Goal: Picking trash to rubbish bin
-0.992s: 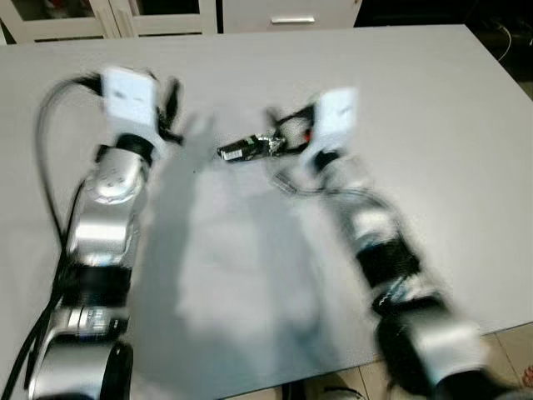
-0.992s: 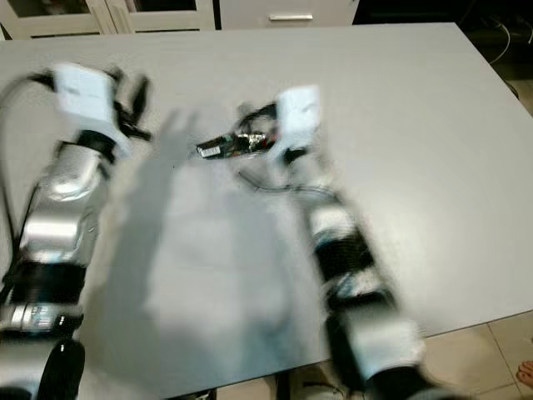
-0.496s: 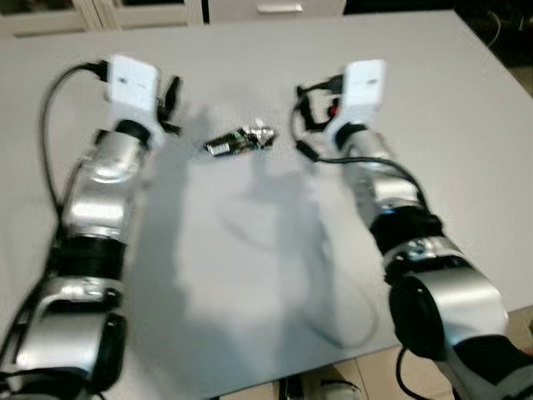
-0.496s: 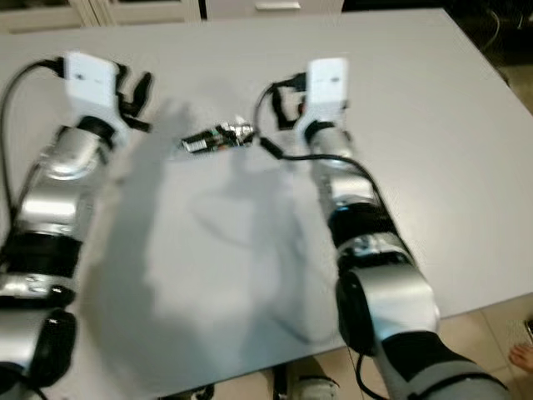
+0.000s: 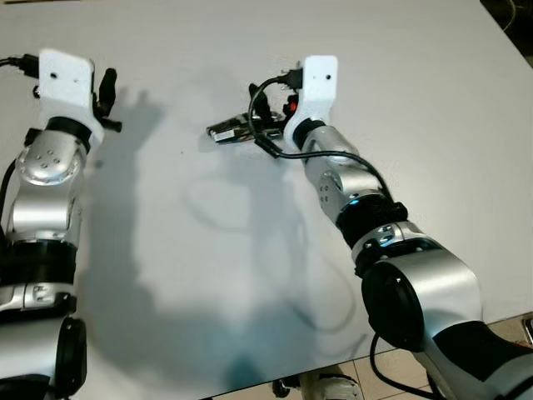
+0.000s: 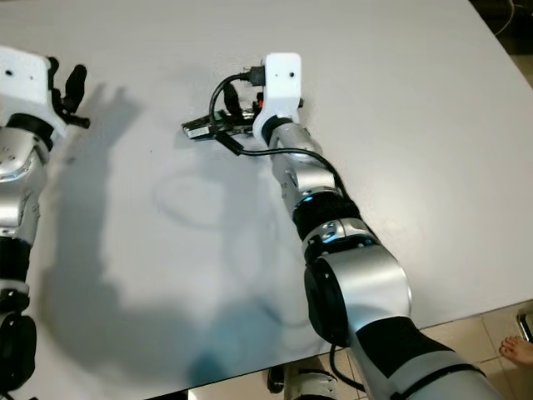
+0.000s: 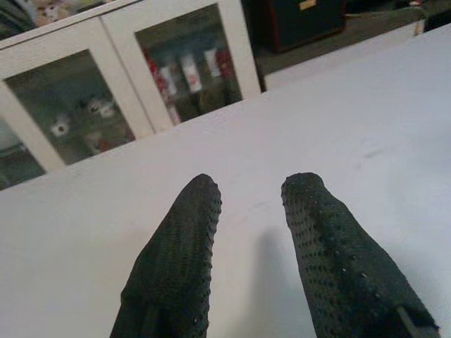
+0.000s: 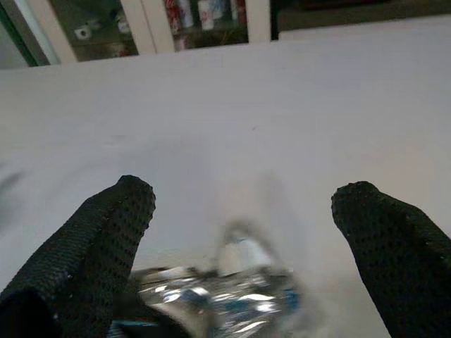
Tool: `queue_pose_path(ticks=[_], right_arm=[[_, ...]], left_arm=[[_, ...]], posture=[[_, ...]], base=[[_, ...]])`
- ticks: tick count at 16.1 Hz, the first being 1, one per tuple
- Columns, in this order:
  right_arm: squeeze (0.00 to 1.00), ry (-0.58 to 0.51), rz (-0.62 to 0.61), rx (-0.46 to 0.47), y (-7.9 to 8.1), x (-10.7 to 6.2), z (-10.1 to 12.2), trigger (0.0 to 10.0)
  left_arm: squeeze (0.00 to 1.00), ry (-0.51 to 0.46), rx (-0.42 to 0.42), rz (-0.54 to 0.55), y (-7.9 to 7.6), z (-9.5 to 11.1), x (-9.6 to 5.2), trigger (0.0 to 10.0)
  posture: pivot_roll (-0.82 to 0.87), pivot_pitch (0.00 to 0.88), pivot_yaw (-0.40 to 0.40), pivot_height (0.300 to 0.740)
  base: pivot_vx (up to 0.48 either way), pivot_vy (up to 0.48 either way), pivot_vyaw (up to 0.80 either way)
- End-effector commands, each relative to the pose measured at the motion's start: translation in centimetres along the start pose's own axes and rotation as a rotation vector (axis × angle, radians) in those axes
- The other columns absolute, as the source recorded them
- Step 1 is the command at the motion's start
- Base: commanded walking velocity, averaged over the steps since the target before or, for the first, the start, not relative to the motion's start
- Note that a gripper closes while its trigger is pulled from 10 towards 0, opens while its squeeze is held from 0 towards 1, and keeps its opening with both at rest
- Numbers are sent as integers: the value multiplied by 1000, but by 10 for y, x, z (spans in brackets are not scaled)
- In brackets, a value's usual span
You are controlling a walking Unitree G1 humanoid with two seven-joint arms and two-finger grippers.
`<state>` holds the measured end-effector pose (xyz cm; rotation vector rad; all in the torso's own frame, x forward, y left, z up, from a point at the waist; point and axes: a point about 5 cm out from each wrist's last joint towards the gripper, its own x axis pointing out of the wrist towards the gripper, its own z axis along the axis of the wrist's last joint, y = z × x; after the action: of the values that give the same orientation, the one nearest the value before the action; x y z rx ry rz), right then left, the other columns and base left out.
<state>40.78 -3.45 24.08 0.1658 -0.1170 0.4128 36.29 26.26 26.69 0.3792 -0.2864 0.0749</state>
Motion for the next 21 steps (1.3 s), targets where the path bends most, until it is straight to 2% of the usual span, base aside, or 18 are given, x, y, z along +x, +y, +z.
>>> queue_pose_path(ticks=[1, 3, 5, 10, 12, 15, 17, 19, 21], right_arm=[[0, -11, 14, 15, 4, 2, 4, 10000], [0, 3, 36, 32, 16, 4, 1, 10000], [0, 33, 39, 35, 18, 2, -8, 10000], [0, 128, 14, 33, 10, -9, -38, 10000], [0, 157, 5, 39, 2, -15, -50, 10000], [0, 135, -5, 34, -10, -21, -52, 10000], [0, 100, 4, 40, -12, -25, -52, 10000], [0, 72, 10, 46, -12, -34, -53, 10000], [0, 34, 1, 52, -14, -53, -49, 10000]], left_arm=[[0, -10, 10, 10, 3, 3, -2, 10000], [0, -18, 19, 4, 1, 6, -7, 10000], [0, -31, 23, -4, -1, 12, -9, 10000], [0, -66, 10, -50, -7, 28, -9, 10000], [0, -75, 1, -89, -16, 33, -9, 10000], [0, -83, -10, -94, -21, 35, -5, 10000], [0, -86, -19, -95, -23, 36, -3, 10000], [0, -88, -29, -105, -26, 36, 0, 10000], [0, -96, -42, -111, -31, 38, 3, 10000]], posture=[[107, 341, -119, 740], [125, 347, -123, 740], [138, 350, -123, 740], [127, 340, -122, 740], [113, 332, -117, 740], [80, 308, -109, 740], [58, 293, -100, 740], [35, 277, -92, 740], [11, 262, -83, 740]], base=[[0, 0, 0], [0, 0, 0], [0, 0, 0], [0, 0, 0], [0, 0, 0], [0, 0, 0], [0, 0, 0], [0, 0, 0], [0, 0, 0]])
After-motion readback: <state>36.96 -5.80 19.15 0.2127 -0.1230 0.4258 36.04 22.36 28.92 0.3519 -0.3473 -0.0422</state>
